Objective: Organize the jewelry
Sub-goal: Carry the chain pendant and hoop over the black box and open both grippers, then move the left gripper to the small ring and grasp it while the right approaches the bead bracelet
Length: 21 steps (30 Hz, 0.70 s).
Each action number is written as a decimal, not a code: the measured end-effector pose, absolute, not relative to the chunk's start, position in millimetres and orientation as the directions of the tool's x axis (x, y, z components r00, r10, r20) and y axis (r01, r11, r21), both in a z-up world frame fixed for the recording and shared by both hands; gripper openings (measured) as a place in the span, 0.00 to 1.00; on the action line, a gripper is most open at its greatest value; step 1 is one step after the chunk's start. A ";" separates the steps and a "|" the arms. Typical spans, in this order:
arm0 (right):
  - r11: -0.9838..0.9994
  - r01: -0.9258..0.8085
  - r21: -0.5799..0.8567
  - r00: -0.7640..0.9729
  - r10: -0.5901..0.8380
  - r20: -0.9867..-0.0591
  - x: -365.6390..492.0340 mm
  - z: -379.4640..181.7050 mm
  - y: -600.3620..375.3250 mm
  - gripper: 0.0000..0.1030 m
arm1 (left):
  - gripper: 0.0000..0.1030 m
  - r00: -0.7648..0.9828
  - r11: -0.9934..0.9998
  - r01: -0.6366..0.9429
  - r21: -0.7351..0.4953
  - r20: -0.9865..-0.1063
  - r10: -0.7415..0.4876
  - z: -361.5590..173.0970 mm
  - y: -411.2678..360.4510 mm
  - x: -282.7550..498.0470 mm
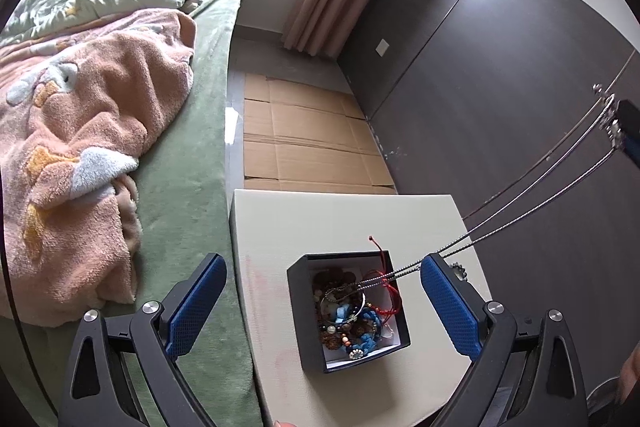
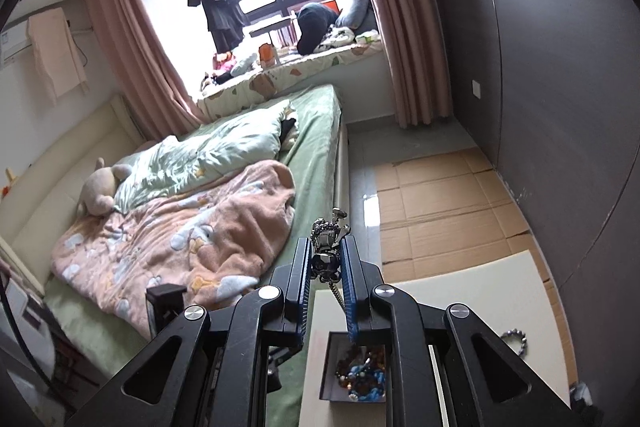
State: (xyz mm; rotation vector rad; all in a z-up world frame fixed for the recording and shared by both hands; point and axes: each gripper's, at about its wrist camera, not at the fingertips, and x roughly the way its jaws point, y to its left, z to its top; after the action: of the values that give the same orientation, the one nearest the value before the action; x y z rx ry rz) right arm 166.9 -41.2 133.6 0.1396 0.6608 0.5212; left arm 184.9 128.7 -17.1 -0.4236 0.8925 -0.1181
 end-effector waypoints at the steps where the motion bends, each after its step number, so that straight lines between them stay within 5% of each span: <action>1: 0.862 -0.417 0.289 0.653 0.505 -0.564 169.8 124.7 -39.2 0.16 | 0.95 0.624 0.911 -0.078 -0.404 -0.733 -0.272 -18.6 129.5 185.7; 14: 0.796 -0.430 0.427 0.469 0.601 -0.648 192.9 51.7 -38.8 0.17 | 0.95 0.598 0.921 -0.106 -0.374 -0.764 -0.242 -31.3 128.9 195.3; 18: 0.805 -0.394 0.444 0.490 0.592 -0.639 197.5 44.3 -60.2 0.38 | 0.95 0.592 0.926 -0.105 -0.362 -0.771 -0.235 -33.1 123.1 198.5; 21: 0.817 -0.359 0.452 0.513 0.577 -0.636 201.3 38.3 -80.9 0.40 | 0.95 0.595 0.929 -0.094 -0.357 -0.769 -0.235 -32.3 114.5 201.5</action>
State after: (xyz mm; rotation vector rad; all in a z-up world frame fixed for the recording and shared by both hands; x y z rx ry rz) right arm 201.3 -80.9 38.3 0.2778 0.8641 0.5711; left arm 201.5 114.5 -32.3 -0.3830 0.9365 -0.0843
